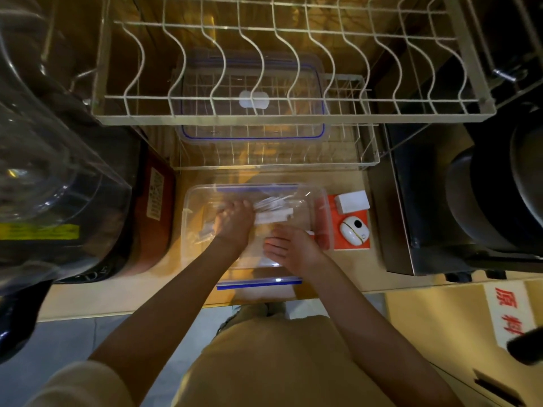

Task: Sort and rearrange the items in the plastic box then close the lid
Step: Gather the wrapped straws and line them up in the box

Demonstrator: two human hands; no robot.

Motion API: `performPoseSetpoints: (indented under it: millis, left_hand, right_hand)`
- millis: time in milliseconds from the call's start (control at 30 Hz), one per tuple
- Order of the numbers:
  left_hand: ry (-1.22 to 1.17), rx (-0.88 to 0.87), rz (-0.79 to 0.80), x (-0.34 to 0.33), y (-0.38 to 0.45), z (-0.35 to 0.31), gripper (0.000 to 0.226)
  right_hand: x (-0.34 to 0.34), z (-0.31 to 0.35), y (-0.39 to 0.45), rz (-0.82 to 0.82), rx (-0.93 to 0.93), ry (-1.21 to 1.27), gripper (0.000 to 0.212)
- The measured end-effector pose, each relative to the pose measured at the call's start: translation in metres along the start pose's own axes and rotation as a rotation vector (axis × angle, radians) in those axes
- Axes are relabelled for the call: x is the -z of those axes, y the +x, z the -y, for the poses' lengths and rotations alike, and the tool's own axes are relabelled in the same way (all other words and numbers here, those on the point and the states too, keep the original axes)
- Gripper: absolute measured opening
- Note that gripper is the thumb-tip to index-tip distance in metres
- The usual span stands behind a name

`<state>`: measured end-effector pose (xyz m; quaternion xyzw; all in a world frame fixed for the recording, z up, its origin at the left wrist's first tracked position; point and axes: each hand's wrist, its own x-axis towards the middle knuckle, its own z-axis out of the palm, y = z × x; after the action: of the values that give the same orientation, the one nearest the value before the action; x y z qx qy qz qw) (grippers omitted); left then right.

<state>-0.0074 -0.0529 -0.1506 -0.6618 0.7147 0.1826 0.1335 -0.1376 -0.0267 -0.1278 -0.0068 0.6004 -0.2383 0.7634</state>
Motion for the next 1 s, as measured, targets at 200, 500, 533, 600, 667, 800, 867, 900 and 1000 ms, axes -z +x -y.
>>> performPoseSetpoints:
  millis: [200, 500, 533, 600, 667, 800, 867, 900, 1000]
  left_hand:
    - [-0.141, 0.053, -0.033, 0.001, 0.002, 0.006, 0.029]
    - [-0.747, -0.172, 0.139, 0.029, -0.018, 0.002, 0.027]
    - [-0.847, -0.192, 0.208, 0.033, -0.022, 0.002, 0.030]
    - [-1.026, -0.230, 0.357, 0.038, -0.029, 0.005, 0.038]
    - [-1.137, -0.282, 0.396, 0.041, -0.035, 0.010, 0.042]
    - [-1.306, -0.242, 0.272, 0.045, -0.043, 0.016, 0.028]
    - [-1.302, -0.204, 0.187, 0.040, -0.043, 0.020, 0.019]
    - [-1.294, -0.211, 0.143, 0.036, -0.043, 0.020, 0.015]
    - [-1.303, -0.199, 0.004, 0.029, -0.046, 0.020, 0.028]
  right_hand:
    - [0.009, -0.001, 0.000, 0.015, 0.022, -0.019, 0.013]
    - [-0.008, 0.002, -0.010, 0.101, 0.373, -0.416, 0.033]
    - [-0.009, 0.004, -0.012, 0.079, 0.411, -0.483, 0.030]
    - [-0.012, 0.008, -0.025, 0.071, 0.489, -0.583, 0.027]
    - [-0.013, 0.010, -0.032, 0.106, 0.559, -0.632, 0.028]
    - [-0.033, 0.007, -0.034, 0.140, 0.683, -0.701, 0.049]
    - [-0.038, 0.001, -0.030, 0.114, 0.779, -0.673, 0.050]
    - [-0.042, -0.001, -0.028, 0.100, 0.811, -0.667, 0.045]
    - [-0.046, -0.010, -0.024, 0.114, 0.991, -0.800, 0.043]
